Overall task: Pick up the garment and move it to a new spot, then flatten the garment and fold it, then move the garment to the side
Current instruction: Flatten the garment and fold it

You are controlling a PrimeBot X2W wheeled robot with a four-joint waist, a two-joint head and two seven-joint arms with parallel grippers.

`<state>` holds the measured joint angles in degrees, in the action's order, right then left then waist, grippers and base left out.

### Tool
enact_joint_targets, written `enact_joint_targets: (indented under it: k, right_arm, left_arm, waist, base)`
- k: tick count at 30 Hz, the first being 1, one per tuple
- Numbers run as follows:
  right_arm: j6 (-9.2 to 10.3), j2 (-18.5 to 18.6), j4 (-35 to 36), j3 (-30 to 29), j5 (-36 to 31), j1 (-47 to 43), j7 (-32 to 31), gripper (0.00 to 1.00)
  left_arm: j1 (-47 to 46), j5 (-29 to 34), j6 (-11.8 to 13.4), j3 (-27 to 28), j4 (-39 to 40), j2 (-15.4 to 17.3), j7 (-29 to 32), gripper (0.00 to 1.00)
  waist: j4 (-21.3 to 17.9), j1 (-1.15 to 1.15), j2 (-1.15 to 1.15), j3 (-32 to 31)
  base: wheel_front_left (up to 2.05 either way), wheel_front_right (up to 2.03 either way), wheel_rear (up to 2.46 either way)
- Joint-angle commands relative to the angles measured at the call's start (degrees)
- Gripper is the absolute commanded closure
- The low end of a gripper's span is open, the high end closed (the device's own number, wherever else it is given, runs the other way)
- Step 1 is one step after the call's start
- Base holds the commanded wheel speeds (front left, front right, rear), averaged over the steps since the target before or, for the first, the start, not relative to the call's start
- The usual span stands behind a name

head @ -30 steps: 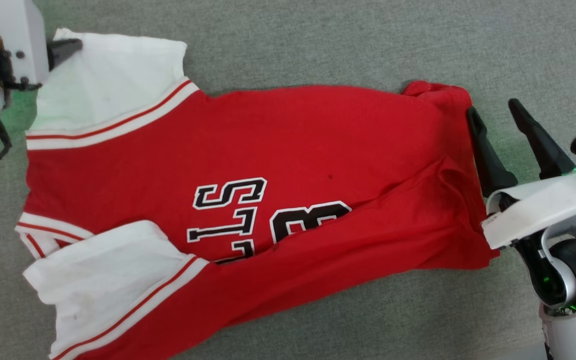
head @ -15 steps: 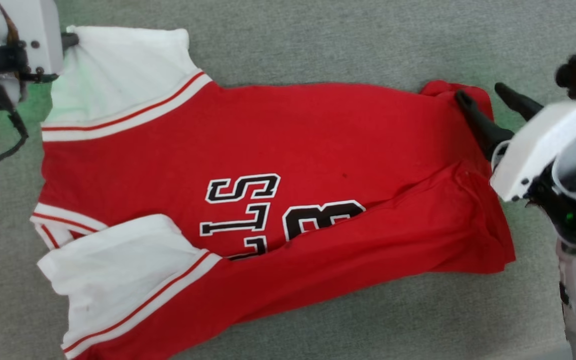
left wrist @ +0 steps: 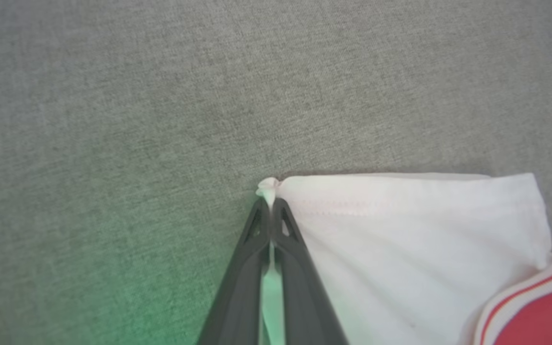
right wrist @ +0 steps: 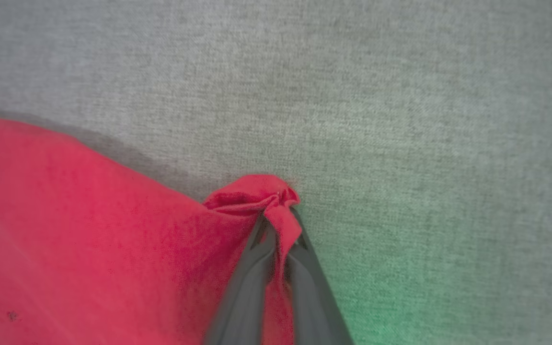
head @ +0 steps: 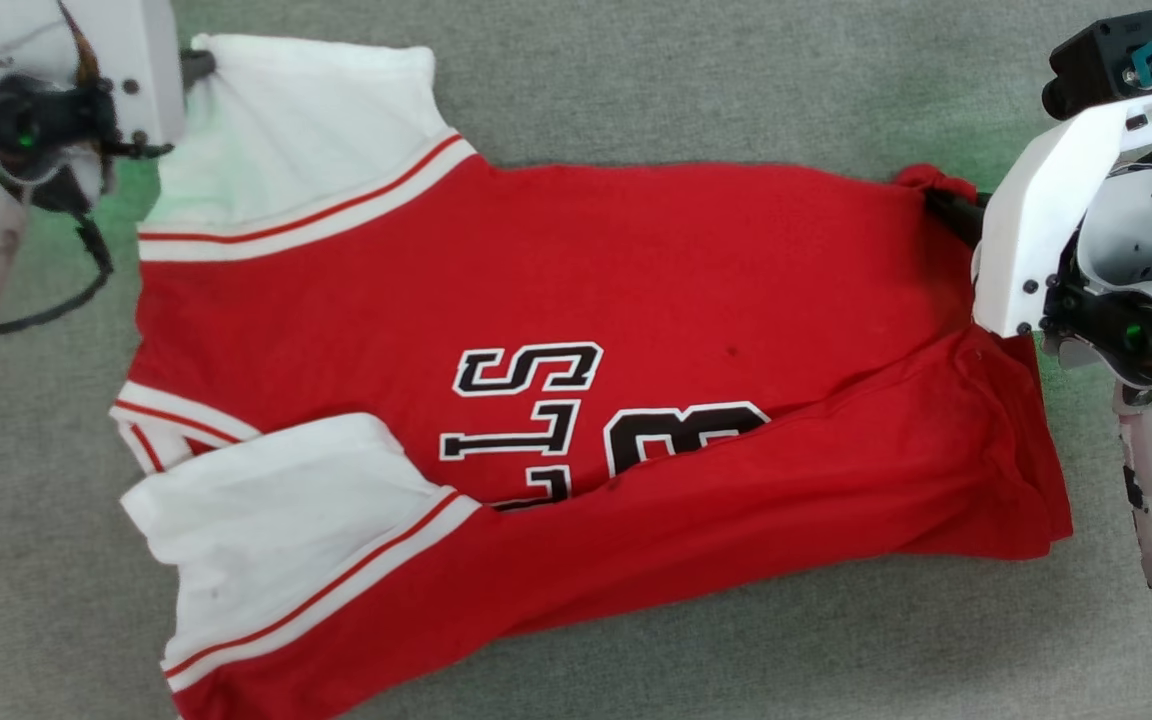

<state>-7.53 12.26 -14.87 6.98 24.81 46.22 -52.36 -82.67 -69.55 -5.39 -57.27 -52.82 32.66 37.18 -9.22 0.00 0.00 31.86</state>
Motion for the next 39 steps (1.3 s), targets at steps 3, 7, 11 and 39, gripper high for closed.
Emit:
enact_joint_targets:
  k: [3, 7, 11, 39]
  right_arm:
    - [0.10, 0.2, -1.4, 0.8, 0.7, -0.6, 1.5, 1.00]
    - [0.10, 2.2, -0.6, 0.9, 1.4, -1.8, 4.0, 1.00]
    - [0.10, 4.7, 0.8, 0.8, 2.2, -4.3, 6.2, 1.00]
    - [0.10, 11.3, 10.1, -1.1, 7.7, -32.7, 1.5, 1.00]
  left_arm:
    - [2.4, -0.5, -0.9, -0.5, -0.1, -0.6, -0.4, 1.00]
    - [1.6, -1.2, -1.6, 0.3, 1.3, 0.3, -1.2, 1.00]
    - [1.9, -2.1, -1.8, 0.3, 3.4, 1.4, 0.1, 1.00]
    - [37.1, -12.6, 23.5, -4.7, 58.7, 22.1, 3.2, 1.00]
  waist:
    - [1.0, 0.00, 0.00, -1.4]
    - [2.3, 0.00, 0.00, -3.7]
    - [3.9, 0.00, 0.00, -6.8]
    - [10.1, 0.00, 0.00, -21.1]
  base:
    - [0.00, 0.00, 0.00]
    - [0.00, 0.00, 0.00]
    - [0.00, 0.00, 0.00]
    - [0.00, 0.00, 0.00]
